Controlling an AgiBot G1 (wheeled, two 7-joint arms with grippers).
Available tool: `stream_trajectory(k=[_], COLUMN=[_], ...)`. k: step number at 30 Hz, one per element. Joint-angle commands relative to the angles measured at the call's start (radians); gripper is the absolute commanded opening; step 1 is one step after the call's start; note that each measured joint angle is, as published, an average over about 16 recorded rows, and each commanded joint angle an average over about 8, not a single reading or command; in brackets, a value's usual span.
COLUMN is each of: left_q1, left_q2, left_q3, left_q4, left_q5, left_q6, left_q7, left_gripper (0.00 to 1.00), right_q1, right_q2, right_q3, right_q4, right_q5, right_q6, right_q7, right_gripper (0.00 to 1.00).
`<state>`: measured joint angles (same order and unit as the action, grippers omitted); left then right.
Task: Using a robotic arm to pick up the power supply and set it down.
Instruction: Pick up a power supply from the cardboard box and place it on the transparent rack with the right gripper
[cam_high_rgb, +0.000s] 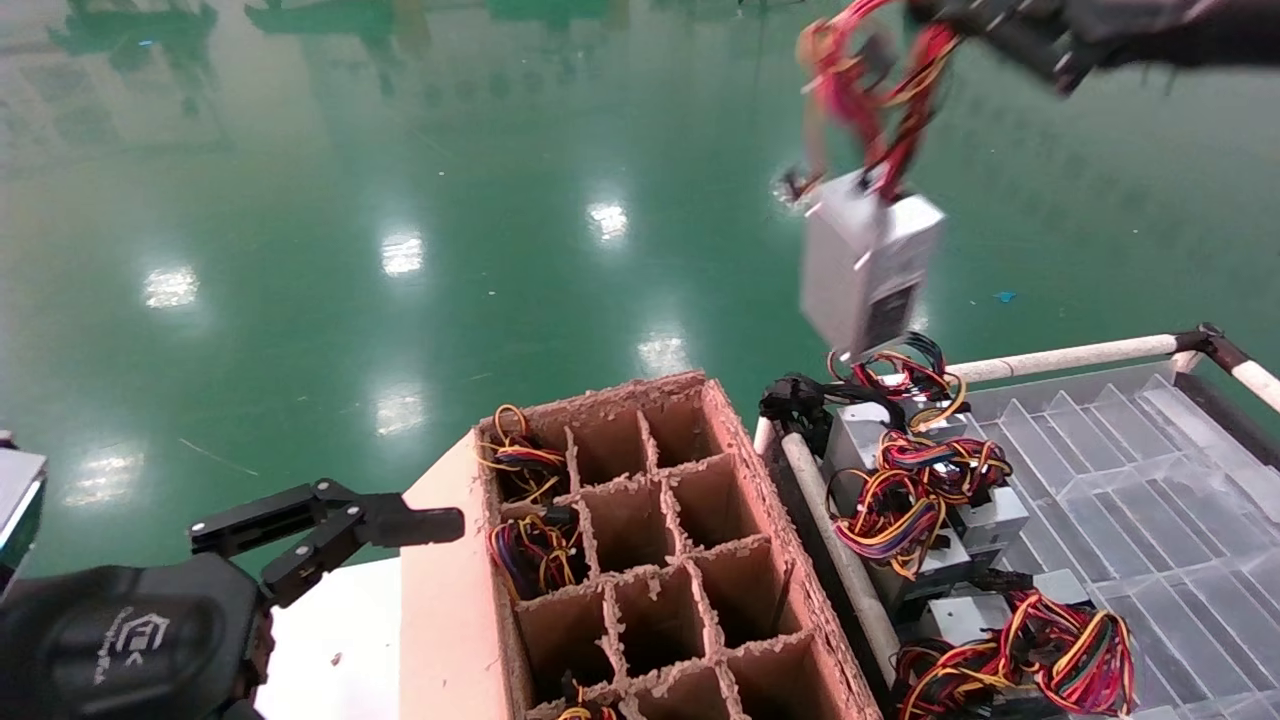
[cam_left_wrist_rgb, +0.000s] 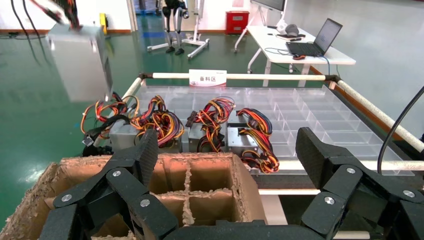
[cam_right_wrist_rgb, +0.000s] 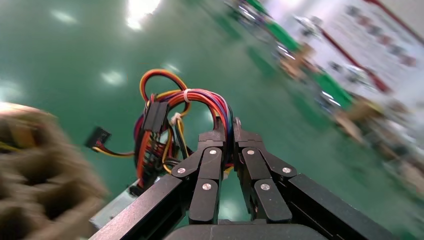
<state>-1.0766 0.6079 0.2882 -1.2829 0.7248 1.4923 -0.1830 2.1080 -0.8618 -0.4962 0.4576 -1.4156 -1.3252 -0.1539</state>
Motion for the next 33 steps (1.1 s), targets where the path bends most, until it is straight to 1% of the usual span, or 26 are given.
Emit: stream_trajectory(k=[1, 4, 8, 16, 23, 33], left_q1=[0.000, 0.000, 0.000, 0.000, 0.000, 0.000], left_q2=[0.000, 0.000, 0.000, 0.000, -0.001, -0.001], left_q3=[0.000, 0.000, 0.001, 0.001, 0.002, 0.002], left_q4=[0.000, 0.000, 0.000, 0.000, 0.000, 0.000], left_q5=[0.000, 0.000, 0.000, -0.001, -0.001, -0.002], left_q6=[0.000, 0.000, 0.000, 0.000, -0.001, -0.001], left_q7=[0.000, 0.000, 0.000, 0.001, 0.001, 0.001], left_gripper=[1.00, 1.00, 1.00, 1.00, 1.00, 1.00], right_q1=[0.058, 0.107, 0.154, 0.196, 0.177, 0.103], right_q2=[-0.007, -0.006, 0.000, -0.002, -0.020, -0.067], right_q3=[-0.018, -0.042, -0.076, -0.135, -0.155, -0.144], right_q4=[-0.063, -0.120, -0.181, -0.281, -0.359, -0.430], right_q5=[-0.054, -0.108, -0.171, -0.270, -0.302, -0.284], right_q6=[0.047, 0.084, 0.106, 0.150, 0.196, 0.239], right_q7=[-0.034, -0.074, -0.124, -0.203, -0.243, -0.269], right_gripper=[0.00, 0.00, 0.00, 0.00, 0.00, 0.00])
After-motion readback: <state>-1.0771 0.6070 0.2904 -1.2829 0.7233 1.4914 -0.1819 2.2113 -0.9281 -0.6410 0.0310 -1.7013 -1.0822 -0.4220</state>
